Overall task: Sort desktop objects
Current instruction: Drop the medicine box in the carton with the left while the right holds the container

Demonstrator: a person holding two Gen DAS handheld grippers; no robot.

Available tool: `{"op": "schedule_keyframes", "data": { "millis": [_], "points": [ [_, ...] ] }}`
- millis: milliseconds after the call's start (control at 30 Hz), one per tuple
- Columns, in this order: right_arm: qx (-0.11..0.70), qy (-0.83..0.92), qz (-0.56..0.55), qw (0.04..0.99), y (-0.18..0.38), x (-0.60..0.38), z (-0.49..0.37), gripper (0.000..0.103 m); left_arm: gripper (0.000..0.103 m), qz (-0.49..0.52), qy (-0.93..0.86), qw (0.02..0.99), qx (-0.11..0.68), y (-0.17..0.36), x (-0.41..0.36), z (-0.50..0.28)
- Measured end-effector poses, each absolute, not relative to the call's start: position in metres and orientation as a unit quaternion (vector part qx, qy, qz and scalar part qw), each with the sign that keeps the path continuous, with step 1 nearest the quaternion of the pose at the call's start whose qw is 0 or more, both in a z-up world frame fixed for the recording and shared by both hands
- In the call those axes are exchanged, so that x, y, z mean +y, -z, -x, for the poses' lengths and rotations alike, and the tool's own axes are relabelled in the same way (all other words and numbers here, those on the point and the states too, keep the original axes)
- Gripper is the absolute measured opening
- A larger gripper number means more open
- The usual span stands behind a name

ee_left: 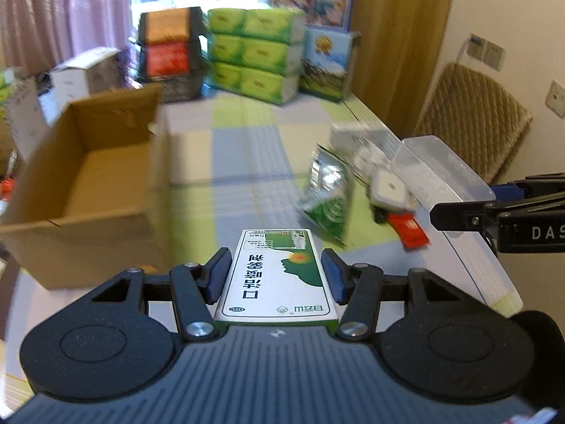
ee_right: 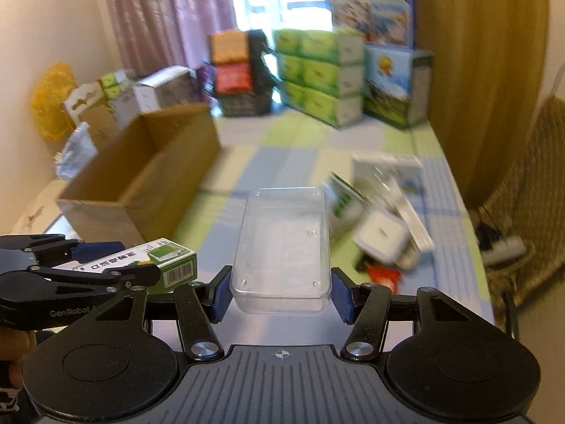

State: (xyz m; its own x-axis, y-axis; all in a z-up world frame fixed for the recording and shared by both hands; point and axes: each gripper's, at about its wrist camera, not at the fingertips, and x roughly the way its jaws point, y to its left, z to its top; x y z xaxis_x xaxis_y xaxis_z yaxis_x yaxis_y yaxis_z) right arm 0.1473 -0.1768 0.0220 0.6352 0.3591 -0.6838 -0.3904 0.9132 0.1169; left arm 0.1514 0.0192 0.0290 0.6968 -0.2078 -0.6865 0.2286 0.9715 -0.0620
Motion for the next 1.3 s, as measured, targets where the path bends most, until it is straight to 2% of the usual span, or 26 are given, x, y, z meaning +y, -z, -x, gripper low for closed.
{"op": "schedule_keyframes", "data": {
  "millis": [167, 533, 1100, 1167, 1300],
  "points": [
    [0.362, -0.257, 0.019, 0.896, -0.039, -0.124, -0.156, 0.055, 0.051, -0.007, 0.083, 0.933, 0.351, -0.055, 0.067, -0.155],
    [0.377, -0.326, 0.014, 0.867, -0.038, -0.014, -0.203, 0.055, 0.051, -0.007, 0.013, 0.945, 0.326, -0.089, 0.168, -0.192],
    [0.419, -0.331, 0.017, 0.845, 0.020, 0.061, -0.293, 0.055, 0.050, 0.036, 0.002, 0.936, 0.349, -0.031, 0.238, -0.281],
    [0.422, -0.333, 0.015, 0.843, 0.028, 0.065, -0.297, 0.055, 0.054, 0.038, 0.000, 0.938, 0.344, -0.026, 0.242, -0.287],
    [0.426, -0.336, 0.006, 0.840, 0.039, 0.069, -0.298, 0.055, 0.054, 0.061, -0.004, 0.938, 0.341, -0.026, 0.252, -0.284]
  ]
}}
